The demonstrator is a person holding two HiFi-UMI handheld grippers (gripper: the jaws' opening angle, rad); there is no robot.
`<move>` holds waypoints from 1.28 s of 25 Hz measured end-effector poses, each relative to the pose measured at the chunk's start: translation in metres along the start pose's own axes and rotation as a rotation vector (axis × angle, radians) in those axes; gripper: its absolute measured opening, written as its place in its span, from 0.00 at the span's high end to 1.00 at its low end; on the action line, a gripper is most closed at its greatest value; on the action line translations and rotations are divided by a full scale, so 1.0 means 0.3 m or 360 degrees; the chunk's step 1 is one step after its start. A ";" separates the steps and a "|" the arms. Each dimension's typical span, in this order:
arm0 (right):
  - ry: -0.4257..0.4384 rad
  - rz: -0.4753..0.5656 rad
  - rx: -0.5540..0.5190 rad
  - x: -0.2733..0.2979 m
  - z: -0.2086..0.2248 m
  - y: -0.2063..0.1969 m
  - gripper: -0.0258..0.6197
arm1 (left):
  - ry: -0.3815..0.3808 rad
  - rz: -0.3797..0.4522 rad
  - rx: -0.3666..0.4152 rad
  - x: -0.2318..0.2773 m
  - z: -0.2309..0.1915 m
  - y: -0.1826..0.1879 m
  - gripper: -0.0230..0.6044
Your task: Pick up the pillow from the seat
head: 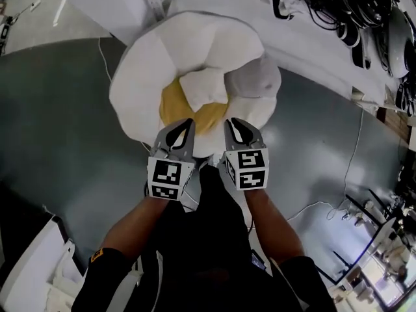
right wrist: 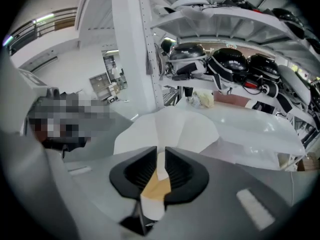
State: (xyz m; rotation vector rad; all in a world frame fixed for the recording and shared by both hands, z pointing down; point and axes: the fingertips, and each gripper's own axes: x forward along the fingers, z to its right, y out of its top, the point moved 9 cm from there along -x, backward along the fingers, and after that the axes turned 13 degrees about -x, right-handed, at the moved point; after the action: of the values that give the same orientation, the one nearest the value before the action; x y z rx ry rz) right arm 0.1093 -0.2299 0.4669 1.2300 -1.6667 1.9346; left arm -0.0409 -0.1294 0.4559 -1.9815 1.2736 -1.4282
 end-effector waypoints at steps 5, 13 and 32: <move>0.0061 -0.0034 -0.0020 0.179 0.051 -0.107 0.84 | 0.0075 -0.0023 -0.0045 0.146 -0.063 -0.115 0.96; 0.0089 -0.0117 0.0034 0.432 0.093 -0.327 0.78 | 0.0174 -0.0083 -0.0091 0.332 -0.192 -0.333 0.96; 0.0035 -0.0190 0.0169 0.853 0.143 -0.605 0.72 | 0.0295 -0.0200 -0.0086 0.629 -0.461 -0.635 0.96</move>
State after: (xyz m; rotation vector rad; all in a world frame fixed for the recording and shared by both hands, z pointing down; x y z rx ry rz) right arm 0.1046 -0.2935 0.7771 1.3105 -1.4618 1.9783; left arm -0.0663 -0.1631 0.7546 -2.0359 1.2959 -1.6881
